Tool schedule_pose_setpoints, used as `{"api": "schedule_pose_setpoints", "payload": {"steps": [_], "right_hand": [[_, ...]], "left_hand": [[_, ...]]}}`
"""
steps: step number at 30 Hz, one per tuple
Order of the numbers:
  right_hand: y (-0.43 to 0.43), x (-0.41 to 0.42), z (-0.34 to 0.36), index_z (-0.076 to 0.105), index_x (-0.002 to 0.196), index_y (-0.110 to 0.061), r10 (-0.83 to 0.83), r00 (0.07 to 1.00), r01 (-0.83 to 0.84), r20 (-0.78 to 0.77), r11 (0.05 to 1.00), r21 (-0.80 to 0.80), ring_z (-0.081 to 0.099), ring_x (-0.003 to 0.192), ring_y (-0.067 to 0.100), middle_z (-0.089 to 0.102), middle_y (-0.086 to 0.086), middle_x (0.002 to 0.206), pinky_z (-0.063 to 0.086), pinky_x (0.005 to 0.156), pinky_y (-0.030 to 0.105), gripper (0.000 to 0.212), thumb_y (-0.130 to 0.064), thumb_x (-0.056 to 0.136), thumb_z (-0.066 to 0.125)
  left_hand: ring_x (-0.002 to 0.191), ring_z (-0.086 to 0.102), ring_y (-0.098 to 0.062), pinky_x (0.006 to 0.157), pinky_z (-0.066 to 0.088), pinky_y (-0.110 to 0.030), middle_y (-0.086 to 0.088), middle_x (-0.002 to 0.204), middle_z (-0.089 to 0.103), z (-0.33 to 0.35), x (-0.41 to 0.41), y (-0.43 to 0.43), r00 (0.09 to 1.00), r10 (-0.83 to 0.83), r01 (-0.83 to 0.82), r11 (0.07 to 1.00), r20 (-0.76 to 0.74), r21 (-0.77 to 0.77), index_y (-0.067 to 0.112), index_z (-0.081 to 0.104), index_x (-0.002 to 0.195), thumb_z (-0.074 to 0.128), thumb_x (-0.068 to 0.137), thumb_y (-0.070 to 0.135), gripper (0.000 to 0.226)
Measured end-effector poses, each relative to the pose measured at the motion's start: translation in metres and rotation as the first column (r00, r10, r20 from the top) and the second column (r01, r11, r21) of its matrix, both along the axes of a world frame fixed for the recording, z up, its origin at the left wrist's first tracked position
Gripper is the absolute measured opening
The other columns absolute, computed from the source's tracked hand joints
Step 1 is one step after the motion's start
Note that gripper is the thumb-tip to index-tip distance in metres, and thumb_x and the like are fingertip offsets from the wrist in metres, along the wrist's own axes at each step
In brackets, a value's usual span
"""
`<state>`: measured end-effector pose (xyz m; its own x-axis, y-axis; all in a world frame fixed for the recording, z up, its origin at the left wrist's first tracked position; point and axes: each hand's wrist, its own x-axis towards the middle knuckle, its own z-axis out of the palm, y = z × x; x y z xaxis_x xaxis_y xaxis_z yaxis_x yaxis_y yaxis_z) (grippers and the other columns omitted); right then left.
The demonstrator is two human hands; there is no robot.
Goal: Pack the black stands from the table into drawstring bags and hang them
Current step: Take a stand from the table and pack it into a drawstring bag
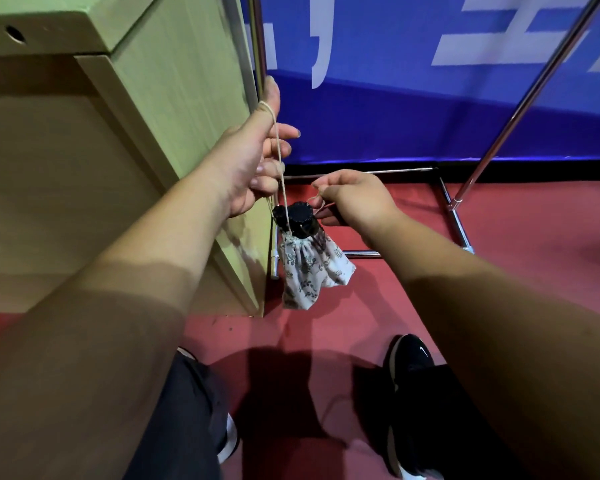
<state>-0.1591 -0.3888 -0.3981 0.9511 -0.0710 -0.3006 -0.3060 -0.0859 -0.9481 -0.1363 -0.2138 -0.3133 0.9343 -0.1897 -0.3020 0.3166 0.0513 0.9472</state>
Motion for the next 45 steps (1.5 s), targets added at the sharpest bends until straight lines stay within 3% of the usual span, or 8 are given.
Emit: {"api": "schedule_pose_setpoints", "payload": {"steps": [7, 11, 14, 19, 27, 31, 35, 45], "right_hand": [[0.0, -0.007, 0.003, 0.07, 0.112, -0.007, 0.054, 0.999, -0.054, -0.001, 0.997, 0.049, 0.07, 0.065, 0.024, 0.071, 0.013, 0.086, 0.065, 0.067, 0.038, 0.014, -0.007, 0.107, 0.056], [0.001, -0.007, 0.003, 0.072, 0.112, -0.007, 0.036, 0.999, -0.037, 0.017, 0.999, 0.035, 0.073, 0.067, 0.027, 0.073, 0.013, 0.083, 0.066, 0.07, 0.042, 0.015, -0.007, 0.106, 0.058], [0.001, -0.009, 0.004, 0.071, 0.111, -0.006, 0.005, 1.0, -0.006, 0.015, 0.998, 0.068, 0.073, 0.067, 0.03, 0.072, 0.015, 0.085, 0.067, 0.068, 0.044, 0.014, -0.007, 0.107, 0.058], [0.002, -0.012, 0.006, 0.07, 0.114, -0.003, 0.002, 1.0, -0.003, 0.02, 0.996, 0.085, 0.071, 0.06, 0.025, 0.071, 0.014, 0.086, 0.066, 0.059, 0.038, 0.014, -0.005, 0.107, 0.058], [-0.003, -0.01, 0.006, 0.073, 0.111, -0.009, 0.005, 0.997, -0.007, 0.071, 1.0, 0.019, 0.069, 0.06, 0.022, 0.074, 0.011, 0.087, 0.065, 0.064, 0.04, 0.012, -0.008, 0.105, 0.062], [-0.002, -0.009, 0.006, 0.074, 0.103, -0.007, -0.02, 0.99, 0.025, 0.14, 0.999, -0.035, 0.064, 0.063, 0.02, 0.077, 0.012, 0.085, 0.056, 0.054, 0.027, 0.006, -0.008, 0.101, 0.068], [-0.006, -0.006, 0.004, 0.074, 0.094, -0.01, -0.08, 0.986, 0.074, 0.146, 0.996, 0.049, 0.068, 0.071, 0.025, 0.078, 0.012, 0.081, 0.057, 0.066, 0.037, 0.006, -0.006, 0.098, 0.071], [-0.014, -0.002, 0.007, 0.07, 0.109, -0.007, -0.133, 0.991, 0.12, 0.03, 0.955, 0.271, 0.059, 0.058, 0.012, 0.073, 0.005, 0.08, 0.051, 0.054, 0.026, 0.008, -0.01, 0.104, 0.064]], "left_hand": [[0.046, 0.029, -0.012, 0.052, 0.022, -0.023, 0.002, 0.09, 0.08, -0.012, -0.005, 0.002, 0.974, -0.228, 0.203, 0.818, -0.022, 0.538, 0.015, 0.076, 0.107, 0.034, 0.085, 0.096, 0.093], [0.046, 0.025, -0.013, 0.051, 0.021, -0.021, 0.0, 0.099, 0.082, -0.026, -0.004, 0.004, 0.939, -0.327, 0.317, 0.712, -0.104, 0.626, 0.024, 0.081, 0.104, 0.053, 0.105, 0.047, 0.036], [0.042, 0.025, -0.014, 0.049, 0.022, -0.019, 0.009, 0.051, 0.062, -0.031, -0.006, 0.003, 0.916, -0.39, 0.34, 0.627, -0.095, 0.701, 0.033, 0.083, 0.101, 0.072, 0.092, 0.021, 0.018], [0.044, 0.023, -0.014, 0.051, 0.023, -0.021, 0.009, 0.044, 0.027, -0.042, -0.005, 0.002, 0.904, -0.402, 0.39, 0.635, -0.146, 0.667, 0.023, 0.085, 0.096, 0.084, 0.086, 0.026, 0.011], [0.046, 0.031, -0.014, 0.049, 0.03, -0.021, 0.007, 0.048, 0.041, -0.057, -0.004, -0.005, 0.919, -0.387, 0.319, 0.635, -0.068, 0.703, 0.018, 0.085, 0.09, 0.08, 0.083, 0.018, 0.008], [0.044, 0.03, -0.016, 0.045, 0.025, -0.019, 0.001, 0.051, 0.04, -0.059, -0.002, -0.011, 0.947, -0.319, 0.249, 0.688, -0.024, 0.682, 0.013, 0.08, 0.081, 0.08, 0.08, 0.02, 0.007], [0.034, 0.025, -0.012, 0.045, 0.021, -0.019, 0.006, 0.041, 0.031, -0.059, -0.004, -0.016, 0.968, -0.247, 0.214, 0.758, -0.032, 0.616, 0.017, 0.068, 0.072, 0.077, 0.086, 0.023, 0.018], [0.044, 0.022, -0.008, 0.042, 0.019, -0.018, 0.006, 0.066, 0.045, -0.054, -0.005, -0.034, 0.953, -0.26, 0.301, 0.864, -0.155, 0.403, 0.025, 0.065, 0.088, 0.06, 0.088, 0.019, 0.008]]}}
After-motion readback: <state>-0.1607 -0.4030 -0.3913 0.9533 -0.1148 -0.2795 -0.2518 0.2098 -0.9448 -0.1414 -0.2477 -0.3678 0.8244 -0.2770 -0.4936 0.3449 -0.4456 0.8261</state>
